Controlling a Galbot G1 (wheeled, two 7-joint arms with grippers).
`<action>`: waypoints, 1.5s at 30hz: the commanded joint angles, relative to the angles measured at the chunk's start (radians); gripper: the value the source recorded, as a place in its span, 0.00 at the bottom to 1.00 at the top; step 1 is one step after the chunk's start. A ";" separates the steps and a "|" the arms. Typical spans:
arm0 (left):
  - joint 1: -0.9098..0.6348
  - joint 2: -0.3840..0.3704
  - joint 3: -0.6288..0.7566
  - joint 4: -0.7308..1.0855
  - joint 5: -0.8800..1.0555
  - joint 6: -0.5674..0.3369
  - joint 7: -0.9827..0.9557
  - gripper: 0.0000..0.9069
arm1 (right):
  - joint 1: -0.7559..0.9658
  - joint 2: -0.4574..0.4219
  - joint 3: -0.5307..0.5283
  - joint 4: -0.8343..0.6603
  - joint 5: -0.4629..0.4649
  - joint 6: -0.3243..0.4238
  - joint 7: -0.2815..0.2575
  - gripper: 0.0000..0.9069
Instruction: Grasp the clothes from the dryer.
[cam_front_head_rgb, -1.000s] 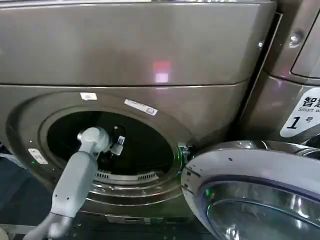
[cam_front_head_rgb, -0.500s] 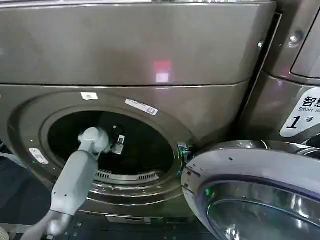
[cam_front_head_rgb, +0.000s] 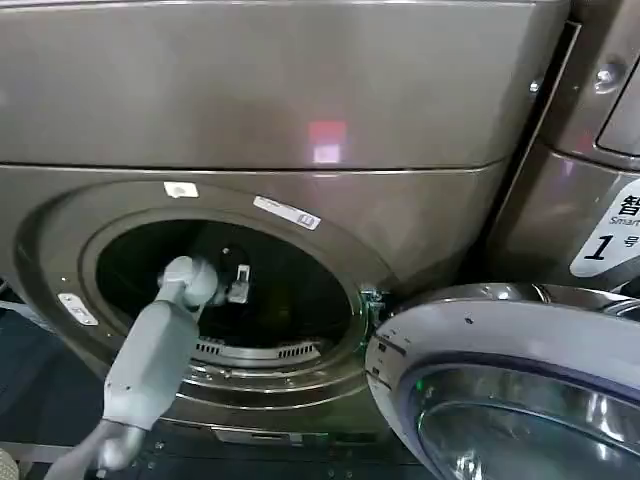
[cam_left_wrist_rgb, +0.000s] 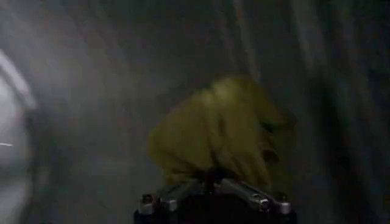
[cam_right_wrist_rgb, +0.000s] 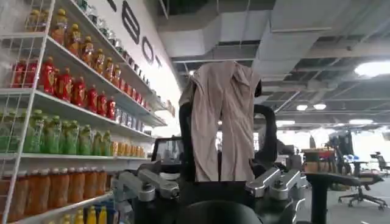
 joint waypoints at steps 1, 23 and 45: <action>0.058 -0.127 -0.054 -0.096 -0.278 0.227 -0.549 0.00 | 0.006 -0.004 -0.017 0.021 0.004 0.009 0.005 1.00; 0.194 -0.228 -0.109 -0.237 -0.559 0.193 -0.815 0.00 | -0.005 0.003 -0.027 0.048 -0.007 0.050 -0.024 1.00; 0.200 -0.197 -0.115 -0.266 -0.655 0.219 -0.819 0.00 | -0.014 0.019 0.019 0.076 -0.002 -0.008 -0.073 1.00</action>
